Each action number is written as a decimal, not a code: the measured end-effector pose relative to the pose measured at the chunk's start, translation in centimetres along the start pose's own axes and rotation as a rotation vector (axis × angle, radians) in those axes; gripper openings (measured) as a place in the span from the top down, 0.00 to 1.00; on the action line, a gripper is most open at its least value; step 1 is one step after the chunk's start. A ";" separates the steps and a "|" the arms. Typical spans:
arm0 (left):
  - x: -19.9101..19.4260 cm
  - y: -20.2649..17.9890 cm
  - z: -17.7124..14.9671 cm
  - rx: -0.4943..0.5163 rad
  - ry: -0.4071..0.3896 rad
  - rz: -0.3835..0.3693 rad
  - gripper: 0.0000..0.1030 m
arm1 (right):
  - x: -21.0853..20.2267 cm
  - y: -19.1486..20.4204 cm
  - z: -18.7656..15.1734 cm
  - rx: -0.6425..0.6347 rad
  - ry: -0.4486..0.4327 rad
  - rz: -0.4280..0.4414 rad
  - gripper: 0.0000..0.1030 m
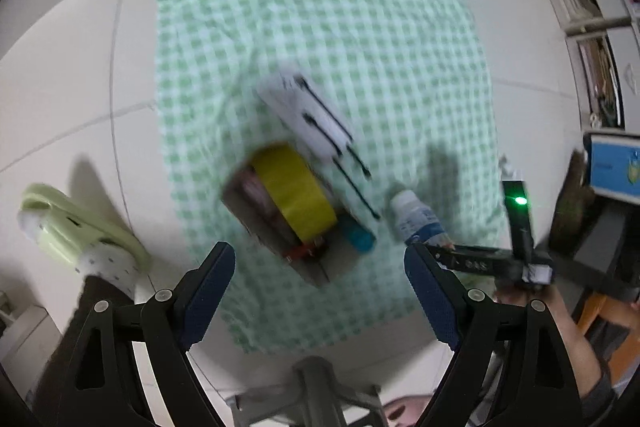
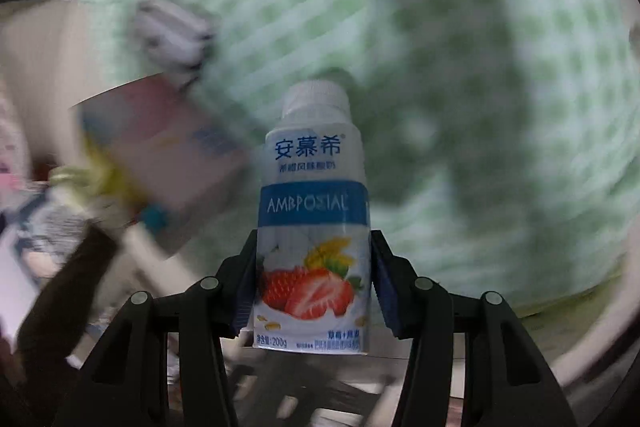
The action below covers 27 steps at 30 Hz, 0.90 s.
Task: Organize rigid objects
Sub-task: 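Lay the yogurt bottle into the cardboard box and open the right gripper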
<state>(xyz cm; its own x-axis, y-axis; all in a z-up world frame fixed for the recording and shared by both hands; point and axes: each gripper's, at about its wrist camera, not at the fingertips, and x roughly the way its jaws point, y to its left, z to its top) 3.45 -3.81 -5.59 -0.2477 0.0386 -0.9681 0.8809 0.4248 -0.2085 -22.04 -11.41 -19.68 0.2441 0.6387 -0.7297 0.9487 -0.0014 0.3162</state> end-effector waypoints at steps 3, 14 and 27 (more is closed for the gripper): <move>2.2 0.0 -0.6 0.006 0.095 0.000 0.16 | 0.0 0.7 -3.6 0.021 -0.031 0.123 0.49; 4.1 4.2 -2.4 -0.252 0.138 -0.278 0.16 | -2.3 8.3 -11.3 -0.034 -0.144 0.462 0.49; 2.4 5.2 -3.5 -0.211 -0.047 -0.228 0.55 | -2.1 17.3 -12.4 -0.348 -0.219 0.303 0.39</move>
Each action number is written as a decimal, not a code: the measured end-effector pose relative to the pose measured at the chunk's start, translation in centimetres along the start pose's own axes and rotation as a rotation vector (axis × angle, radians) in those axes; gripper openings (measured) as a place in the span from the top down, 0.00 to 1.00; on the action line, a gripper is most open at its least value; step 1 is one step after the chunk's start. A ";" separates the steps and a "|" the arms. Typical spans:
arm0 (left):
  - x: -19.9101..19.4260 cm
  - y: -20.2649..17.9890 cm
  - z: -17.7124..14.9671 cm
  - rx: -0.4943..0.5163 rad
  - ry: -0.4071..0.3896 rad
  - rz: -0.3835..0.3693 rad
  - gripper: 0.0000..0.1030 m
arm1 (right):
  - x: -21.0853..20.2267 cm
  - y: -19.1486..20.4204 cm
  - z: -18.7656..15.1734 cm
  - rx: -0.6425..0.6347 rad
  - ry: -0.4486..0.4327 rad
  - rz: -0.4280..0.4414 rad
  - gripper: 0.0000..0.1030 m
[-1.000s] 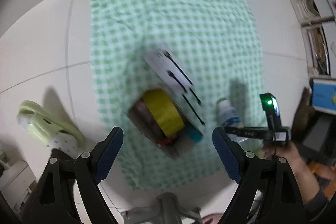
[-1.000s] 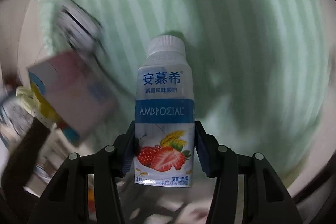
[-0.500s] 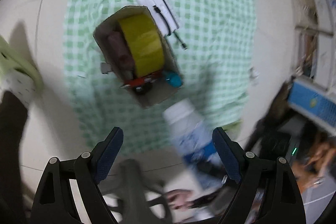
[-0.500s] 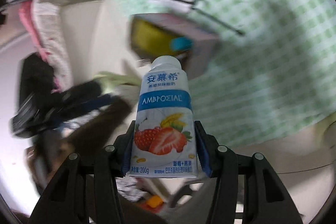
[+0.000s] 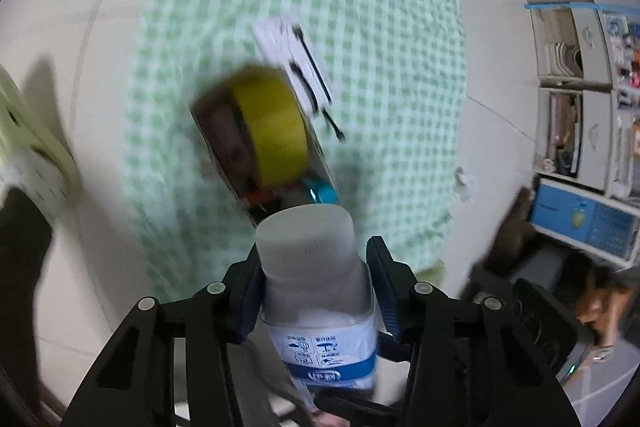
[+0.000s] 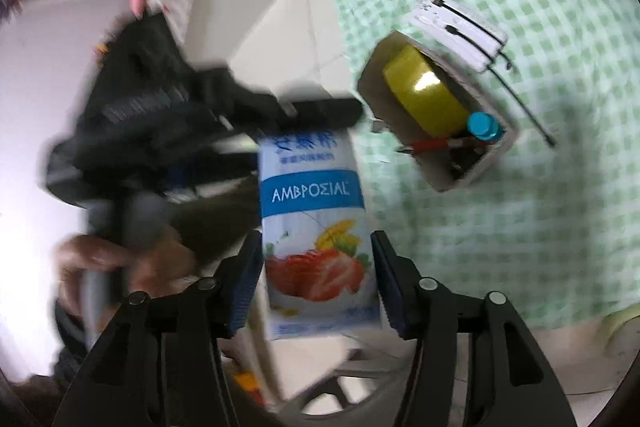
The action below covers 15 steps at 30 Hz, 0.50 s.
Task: Organize rigid objects
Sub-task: 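Lay the yogurt bottle into the cardboard box and open the right gripper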
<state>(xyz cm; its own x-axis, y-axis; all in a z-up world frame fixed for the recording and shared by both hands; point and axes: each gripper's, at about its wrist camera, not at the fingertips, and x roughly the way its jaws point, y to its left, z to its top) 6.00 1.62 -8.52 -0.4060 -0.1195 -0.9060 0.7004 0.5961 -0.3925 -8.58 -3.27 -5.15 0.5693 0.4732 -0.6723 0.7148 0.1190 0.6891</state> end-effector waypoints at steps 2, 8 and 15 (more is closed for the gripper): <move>0.3 -0.5 0.0 0.030 -0.006 0.035 0.55 | 0.4 -0.1 -0.3 -0.019 0.020 -0.104 0.33; 2.1 -1.8 0.4 0.014 0.017 0.082 1.00 | 1.1 -1.3 -1.5 -0.031 0.079 -0.226 0.33; 1.5 -2.1 1.6 0.024 -0.002 0.100 1.00 | 1.6 -3.6 -2.6 -0.038 0.118 -0.295 0.33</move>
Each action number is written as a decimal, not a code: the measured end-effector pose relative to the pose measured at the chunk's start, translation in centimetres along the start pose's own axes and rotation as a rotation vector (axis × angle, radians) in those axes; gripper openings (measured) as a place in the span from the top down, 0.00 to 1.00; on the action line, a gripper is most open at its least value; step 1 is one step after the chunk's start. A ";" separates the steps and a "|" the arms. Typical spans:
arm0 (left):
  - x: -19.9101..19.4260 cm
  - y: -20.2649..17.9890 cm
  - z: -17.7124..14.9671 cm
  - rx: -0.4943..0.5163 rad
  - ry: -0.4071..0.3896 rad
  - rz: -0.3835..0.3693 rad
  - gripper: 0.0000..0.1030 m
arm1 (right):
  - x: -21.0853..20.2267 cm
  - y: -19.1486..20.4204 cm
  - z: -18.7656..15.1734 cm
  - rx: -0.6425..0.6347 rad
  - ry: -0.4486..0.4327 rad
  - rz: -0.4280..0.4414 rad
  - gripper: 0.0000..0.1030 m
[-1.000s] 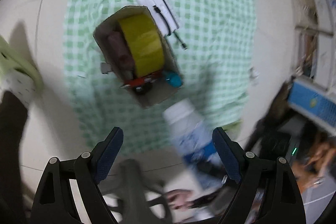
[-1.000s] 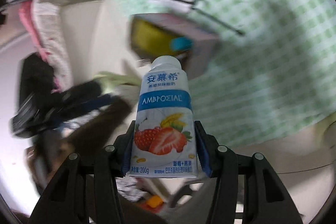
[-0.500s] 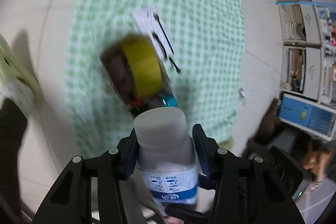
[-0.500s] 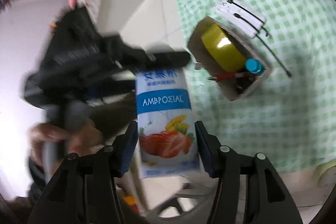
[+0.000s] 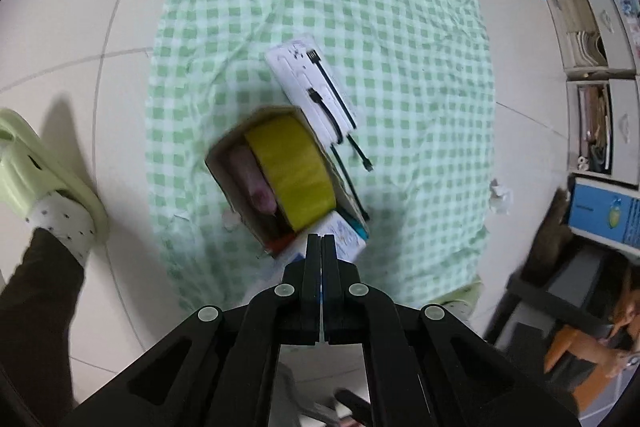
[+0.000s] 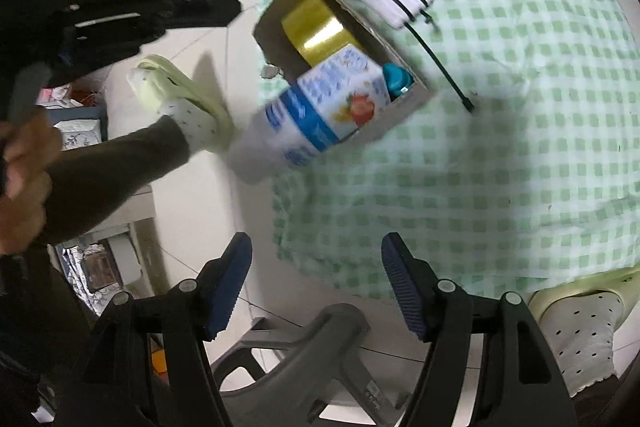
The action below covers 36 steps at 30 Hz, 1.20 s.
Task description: Organize rigid objects
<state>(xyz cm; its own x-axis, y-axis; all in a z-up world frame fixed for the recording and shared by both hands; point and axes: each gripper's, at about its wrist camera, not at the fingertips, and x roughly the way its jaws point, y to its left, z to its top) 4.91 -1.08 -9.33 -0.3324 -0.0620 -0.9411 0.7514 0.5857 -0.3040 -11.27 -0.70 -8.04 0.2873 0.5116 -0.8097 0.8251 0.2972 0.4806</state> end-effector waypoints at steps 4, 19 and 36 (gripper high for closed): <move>-0.4 0.2 0.0 0.006 0.020 -0.038 1.00 | 0.5 -0.6 0.3 0.013 -0.002 -0.005 0.33; -7.9 -0.3 -5.4 0.199 -0.234 0.041 0.00 | -0.5 2.3 1.8 -0.238 0.014 -0.248 0.00; -8.3 -2.9 -8.0 0.220 -0.228 0.216 0.00 | -4.8 3.6 1.8 -0.372 -0.094 -0.459 0.00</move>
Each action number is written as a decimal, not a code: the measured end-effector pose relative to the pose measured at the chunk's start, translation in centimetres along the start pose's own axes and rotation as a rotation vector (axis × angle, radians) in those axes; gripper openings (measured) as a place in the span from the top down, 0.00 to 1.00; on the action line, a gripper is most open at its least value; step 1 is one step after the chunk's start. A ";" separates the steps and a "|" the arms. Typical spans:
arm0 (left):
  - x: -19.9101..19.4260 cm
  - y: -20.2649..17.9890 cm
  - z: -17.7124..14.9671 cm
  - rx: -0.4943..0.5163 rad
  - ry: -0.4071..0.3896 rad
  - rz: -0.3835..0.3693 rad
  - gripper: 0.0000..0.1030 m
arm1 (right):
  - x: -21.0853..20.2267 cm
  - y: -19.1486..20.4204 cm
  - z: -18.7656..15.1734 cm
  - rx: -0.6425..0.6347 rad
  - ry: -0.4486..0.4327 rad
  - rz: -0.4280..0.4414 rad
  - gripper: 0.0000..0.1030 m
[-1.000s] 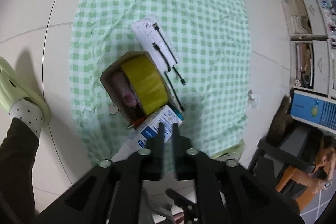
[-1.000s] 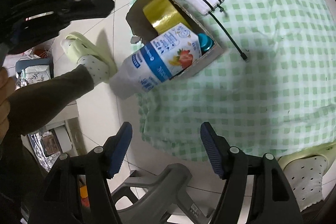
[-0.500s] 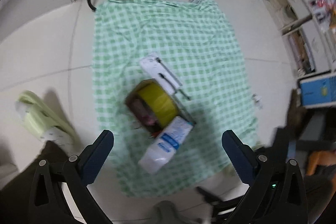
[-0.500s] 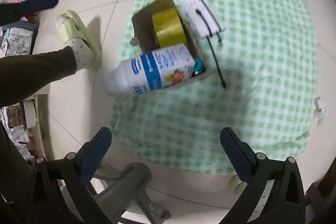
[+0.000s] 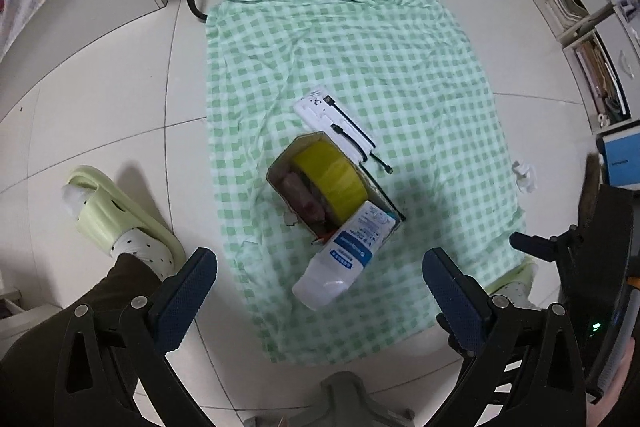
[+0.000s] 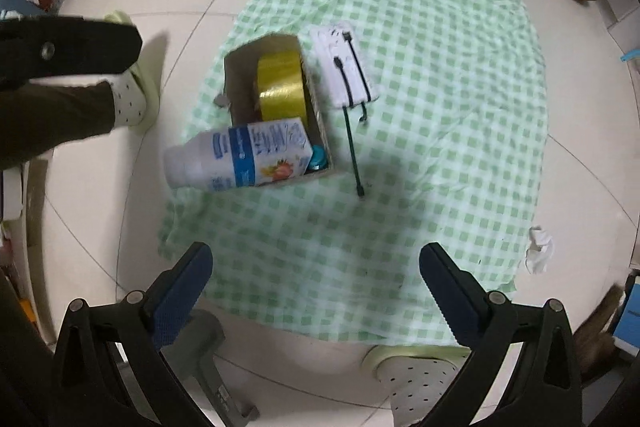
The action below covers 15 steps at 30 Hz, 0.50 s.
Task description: Organize rigid objects
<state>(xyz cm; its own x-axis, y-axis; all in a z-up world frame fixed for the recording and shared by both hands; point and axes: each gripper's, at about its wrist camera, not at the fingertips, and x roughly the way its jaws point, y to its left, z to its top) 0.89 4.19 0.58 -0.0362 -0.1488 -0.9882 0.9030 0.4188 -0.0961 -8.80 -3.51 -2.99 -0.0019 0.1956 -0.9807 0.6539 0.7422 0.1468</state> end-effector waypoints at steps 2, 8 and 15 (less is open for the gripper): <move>0.4 -0.1 0.0 -0.006 0.016 -0.002 0.00 | -0.5 -0.1 0.2 0.023 -0.026 0.013 0.00; 1.0 0.0 0.3 0.005 0.027 0.000 0.00 | -1.7 -0.3 0.9 0.073 -0.099 0.047 0.00; 1.4 0.2 0.5 0.003 0.036 -0.009 0.00 | -2.6 -0.7 1.4 0.120 -0.156 0.093 0.00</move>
<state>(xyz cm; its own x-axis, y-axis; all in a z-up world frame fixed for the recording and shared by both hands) 1.20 3.62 -0.80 -0.0595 -0.1205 -0.9909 0.9038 0.4149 -0.1047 -8.20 -5.48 -0.73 0.1737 0.1516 -0.9731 0.7311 0.6421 0.2305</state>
